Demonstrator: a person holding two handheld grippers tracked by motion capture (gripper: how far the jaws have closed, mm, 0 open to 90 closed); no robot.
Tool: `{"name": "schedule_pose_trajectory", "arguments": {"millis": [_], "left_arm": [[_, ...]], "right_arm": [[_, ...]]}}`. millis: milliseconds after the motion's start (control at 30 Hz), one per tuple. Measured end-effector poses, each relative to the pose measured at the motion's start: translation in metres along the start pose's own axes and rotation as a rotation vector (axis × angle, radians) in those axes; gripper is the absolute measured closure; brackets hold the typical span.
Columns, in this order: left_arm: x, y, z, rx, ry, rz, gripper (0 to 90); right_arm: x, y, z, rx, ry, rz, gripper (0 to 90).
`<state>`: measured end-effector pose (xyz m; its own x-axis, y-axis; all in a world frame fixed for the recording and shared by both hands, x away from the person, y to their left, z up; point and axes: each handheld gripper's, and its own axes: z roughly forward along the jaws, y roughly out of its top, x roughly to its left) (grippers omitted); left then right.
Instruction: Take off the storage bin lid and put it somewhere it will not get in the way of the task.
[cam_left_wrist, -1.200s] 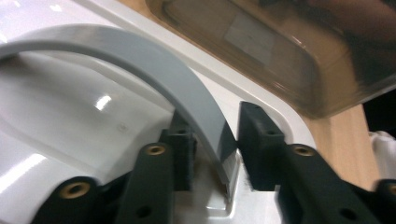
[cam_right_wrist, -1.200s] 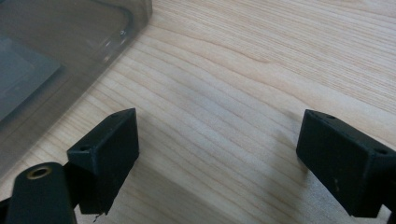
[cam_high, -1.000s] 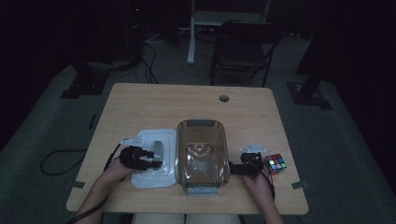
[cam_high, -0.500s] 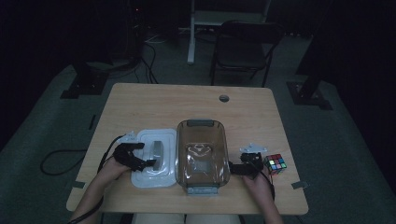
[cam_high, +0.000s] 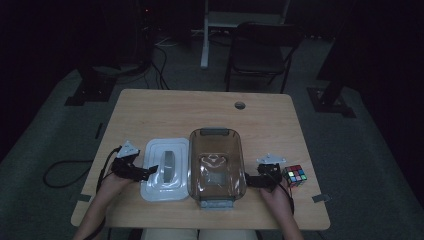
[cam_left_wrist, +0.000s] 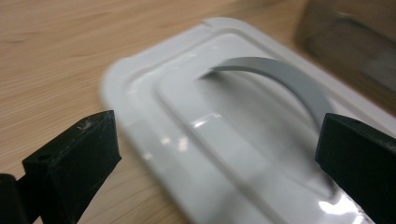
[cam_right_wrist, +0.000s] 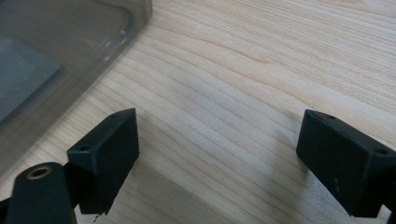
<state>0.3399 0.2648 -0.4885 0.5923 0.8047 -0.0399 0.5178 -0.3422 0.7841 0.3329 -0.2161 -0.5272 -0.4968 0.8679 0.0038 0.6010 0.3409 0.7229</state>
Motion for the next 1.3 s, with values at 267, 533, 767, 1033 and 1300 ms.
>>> {"name": "schedule_pose_trajectory", "arguments": {"millis": [267,533,767,1033,1300], "left_arm": [[0.011,-0.01,-0.009,0.02,0.165,-0.079,0.6],[0.027,-0.022,-0.017,0.05,0.353,-0.182,0.6],[0.029,-0.03,-0.015,0.084,0.43,-0.205,0.6],[0.025,-0.035,-0.004,0.15,0.479,-0.222,0.6],[0.033,-0.045,-0.002,0.14,0.418,-0.318,0.7]], "right_arm": [[0.0,0.0,0.0,0.0,0.0,0.0,12.8],[0.0,0.0,0.0,0.001,0.0,0.0,12.8],[0.0,0.0,0.0,0.001,0.0,0.0,12.9],[0.003,0.0,0.0,0.0,-0.008,0.008,12.8],[0.003,0.0,0.0,0.0,-0.01,0.009,12.7]]}}
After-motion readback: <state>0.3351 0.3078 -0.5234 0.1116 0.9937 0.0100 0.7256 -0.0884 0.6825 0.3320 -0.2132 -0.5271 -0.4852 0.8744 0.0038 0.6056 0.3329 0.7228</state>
